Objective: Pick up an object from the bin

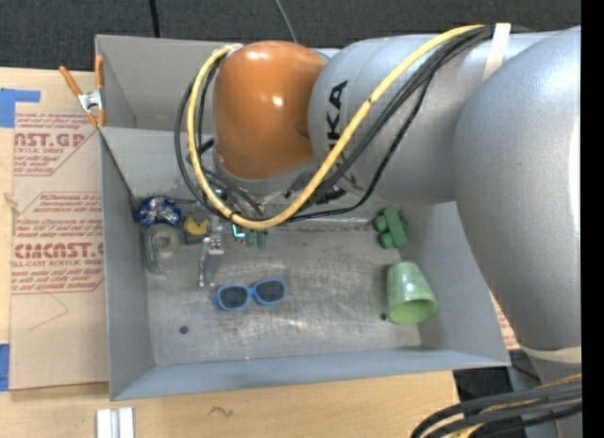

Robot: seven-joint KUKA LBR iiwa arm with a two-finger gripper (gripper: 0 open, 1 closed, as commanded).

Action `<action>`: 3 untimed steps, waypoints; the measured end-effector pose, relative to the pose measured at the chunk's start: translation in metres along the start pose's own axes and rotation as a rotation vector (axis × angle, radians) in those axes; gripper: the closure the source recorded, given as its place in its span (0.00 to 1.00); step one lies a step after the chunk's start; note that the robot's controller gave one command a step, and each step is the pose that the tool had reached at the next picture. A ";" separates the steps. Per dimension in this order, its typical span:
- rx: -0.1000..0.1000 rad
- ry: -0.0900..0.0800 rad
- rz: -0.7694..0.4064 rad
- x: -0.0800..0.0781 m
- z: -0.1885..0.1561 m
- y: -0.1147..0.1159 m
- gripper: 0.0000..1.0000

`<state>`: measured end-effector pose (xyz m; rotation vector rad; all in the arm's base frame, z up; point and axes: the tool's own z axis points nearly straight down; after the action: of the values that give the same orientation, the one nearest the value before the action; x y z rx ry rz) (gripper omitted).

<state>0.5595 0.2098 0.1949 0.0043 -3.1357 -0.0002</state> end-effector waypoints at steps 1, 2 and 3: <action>0.004 0.006 -0.003 0.052 0.082 -0.038 0.00; -0.003 -0.009 -0.278 0.018 0.124 -0.073 0.00; -0.001 -0.002 -0.278 0.019 0.122 -0.074 1.00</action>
Offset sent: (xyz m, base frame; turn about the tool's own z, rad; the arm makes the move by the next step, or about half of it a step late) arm -0.0481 -0.0372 -0.0758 -0.0026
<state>0.5401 0.1357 0.0726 0.4397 -3.1067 -0.0026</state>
